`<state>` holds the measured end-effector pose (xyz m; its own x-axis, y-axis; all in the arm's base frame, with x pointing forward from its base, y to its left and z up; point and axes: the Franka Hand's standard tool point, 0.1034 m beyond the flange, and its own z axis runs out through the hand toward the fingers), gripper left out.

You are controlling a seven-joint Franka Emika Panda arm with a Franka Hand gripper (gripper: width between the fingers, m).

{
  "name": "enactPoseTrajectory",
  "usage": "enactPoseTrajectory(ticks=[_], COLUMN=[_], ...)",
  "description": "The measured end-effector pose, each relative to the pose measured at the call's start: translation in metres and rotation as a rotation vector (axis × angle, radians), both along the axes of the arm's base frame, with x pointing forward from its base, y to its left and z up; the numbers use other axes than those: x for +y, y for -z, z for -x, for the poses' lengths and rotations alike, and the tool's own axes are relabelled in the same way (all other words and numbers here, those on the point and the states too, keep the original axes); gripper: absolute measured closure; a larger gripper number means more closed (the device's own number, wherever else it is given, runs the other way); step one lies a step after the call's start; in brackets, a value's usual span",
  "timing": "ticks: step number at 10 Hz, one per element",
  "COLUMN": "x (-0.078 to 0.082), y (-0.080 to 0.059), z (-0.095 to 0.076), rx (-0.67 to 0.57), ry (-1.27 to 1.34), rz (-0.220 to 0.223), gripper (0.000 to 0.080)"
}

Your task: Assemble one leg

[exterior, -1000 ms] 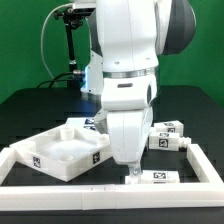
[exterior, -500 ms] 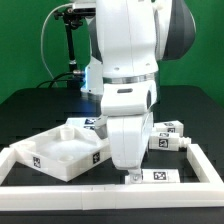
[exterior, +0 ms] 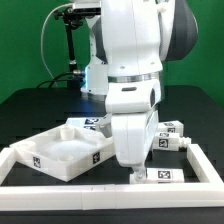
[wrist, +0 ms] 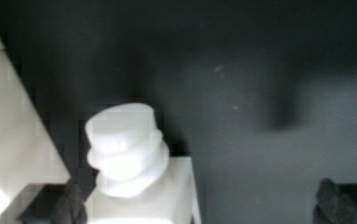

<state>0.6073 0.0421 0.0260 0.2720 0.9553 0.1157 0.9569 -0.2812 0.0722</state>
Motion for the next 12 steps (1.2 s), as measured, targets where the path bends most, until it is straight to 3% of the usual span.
enactPoseTrajectory(ticks=[3,5,9,12], x=[0.011,0.009,0.006,0.007], y=[0.0,-0.015,-0.009,0.01], z=[0.004,-0.003,-0.007,0.0], rx=[-0.019,-0.03,-0.022,0.003], ry=[0.046,0.054,0.058,0.059], rz=[-0.009,-0.005,-0.007,-0.01], gripper=[0.0151,0.0151,0.0151,0.0151])
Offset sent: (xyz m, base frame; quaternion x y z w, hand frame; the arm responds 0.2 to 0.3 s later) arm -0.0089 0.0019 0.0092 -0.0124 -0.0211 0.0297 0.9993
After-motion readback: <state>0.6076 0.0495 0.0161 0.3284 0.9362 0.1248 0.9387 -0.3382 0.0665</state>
